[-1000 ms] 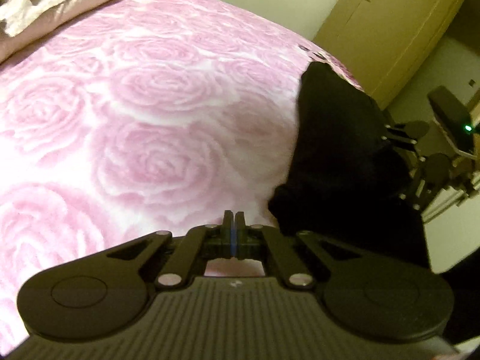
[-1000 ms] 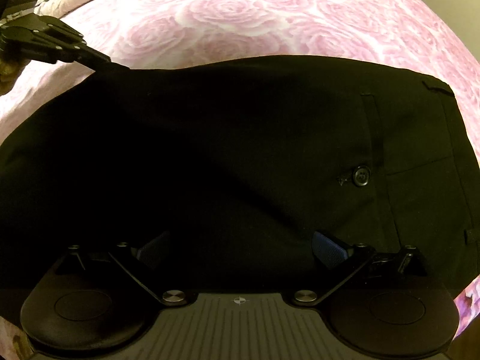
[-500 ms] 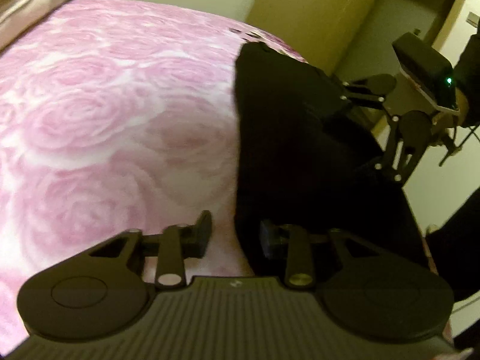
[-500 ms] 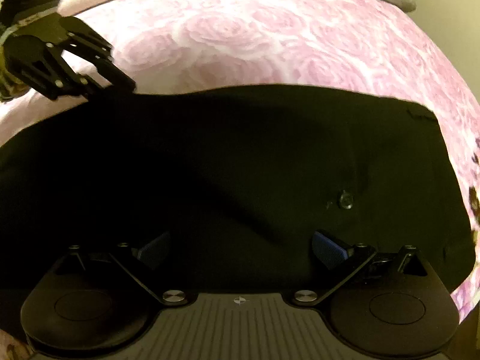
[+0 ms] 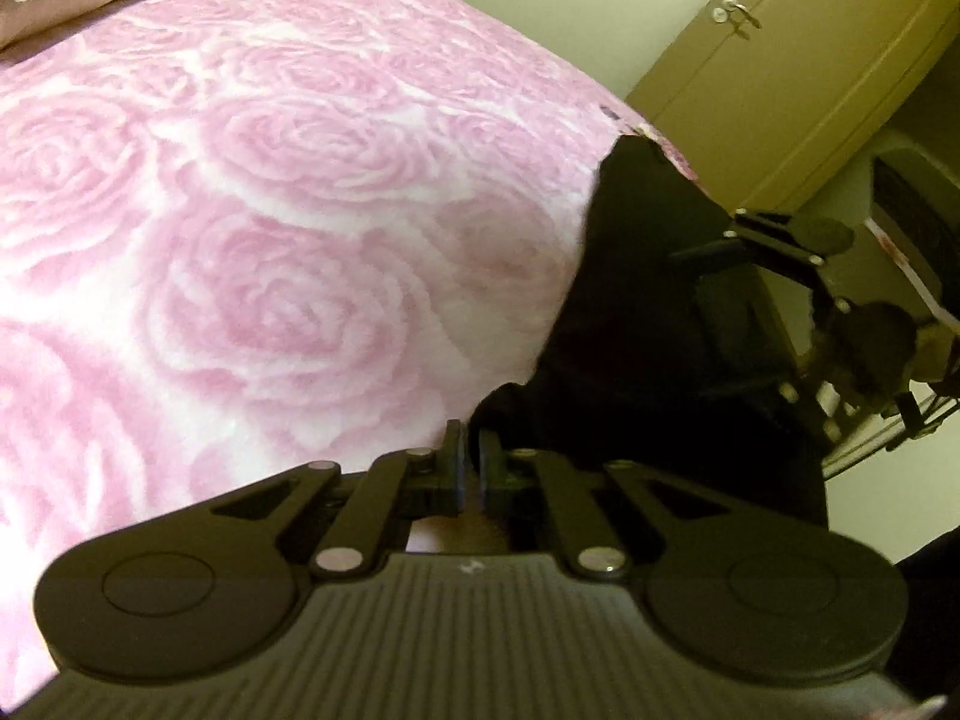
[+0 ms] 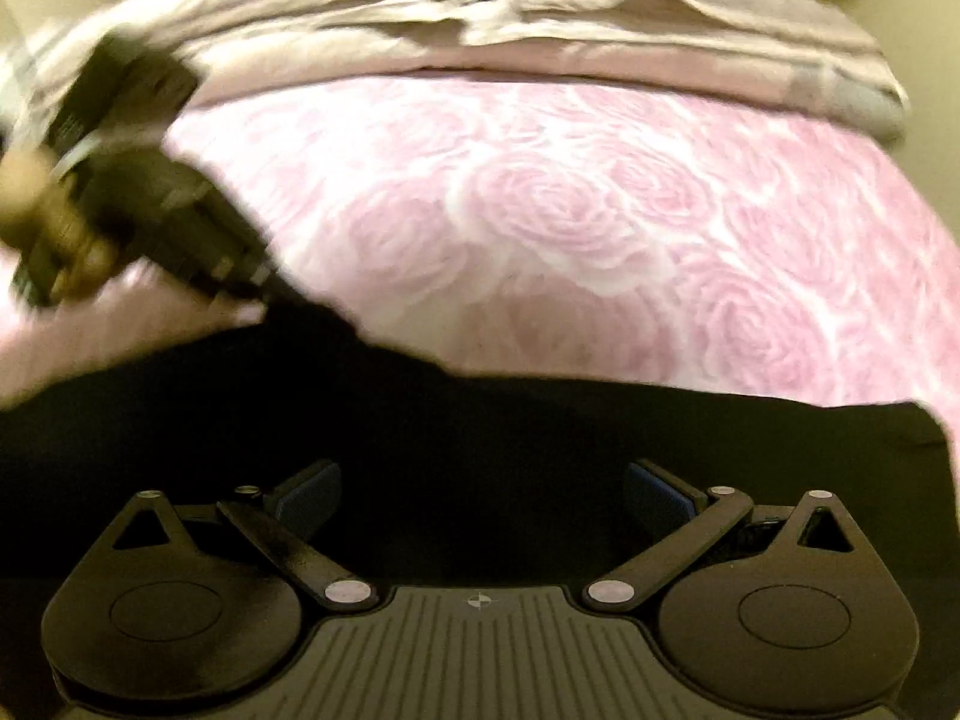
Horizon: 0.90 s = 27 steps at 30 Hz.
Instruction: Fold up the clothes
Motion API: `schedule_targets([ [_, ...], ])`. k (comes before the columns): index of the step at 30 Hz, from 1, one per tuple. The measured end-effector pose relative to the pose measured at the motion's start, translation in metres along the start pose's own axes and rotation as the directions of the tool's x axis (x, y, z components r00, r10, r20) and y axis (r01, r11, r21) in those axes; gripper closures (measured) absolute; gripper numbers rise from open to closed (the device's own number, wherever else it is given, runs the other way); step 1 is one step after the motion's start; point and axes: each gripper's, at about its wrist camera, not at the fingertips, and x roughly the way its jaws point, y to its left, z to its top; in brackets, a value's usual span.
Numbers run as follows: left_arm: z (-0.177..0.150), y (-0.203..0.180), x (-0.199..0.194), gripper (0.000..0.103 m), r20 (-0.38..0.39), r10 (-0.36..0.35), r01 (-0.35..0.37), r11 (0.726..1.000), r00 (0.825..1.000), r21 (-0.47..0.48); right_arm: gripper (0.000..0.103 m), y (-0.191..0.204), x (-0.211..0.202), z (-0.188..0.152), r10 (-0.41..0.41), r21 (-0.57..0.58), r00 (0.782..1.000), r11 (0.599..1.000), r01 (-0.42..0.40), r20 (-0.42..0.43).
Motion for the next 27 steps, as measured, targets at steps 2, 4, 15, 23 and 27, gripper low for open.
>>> schedule_targets([
  [2,-0.002,0.004,-0.013,0.100,-0.004,0.055,-0.056,0.998,0.998,-0.029,0.000,-0.015,0.012,0.001,-0.014,0.067,1.000,0.998,0.016,-0.019],
  [4,-0.004,0.005,-0.028,0.098,-0.004,0.121,-0.121,0.991,0.993,-0.051,0.000,-0.027,0.018,-0.005,-0.056,0.064,0.997,0.996,0.059,-0.047],
  [15,0.014,-0.069,-0.004,0.098,-0.013,0.087,-0.087,0.996,0.996,0.009,0.000,-0.049,-0.021,-0.010,-0.155,0.024,0.986,0.988,0.154,0.063],
  [23,0.013,-0.062,0.024,0.100,-0.069,0.121,-0.122,0.993,0.990,0.001,0.001,-0.065,0.011,-0.026,-0.060,-0.144,0.996,0.987,0.068,0.064],
  [27,0.011,-0.047,0.015,0.100,-0.069,0.161,-0.164,0.986,0.985,-0.036,0.001,-0.102,-0.005,-0.048,-0.176,0.033,0.984,0.984,0.176,0.016],
])
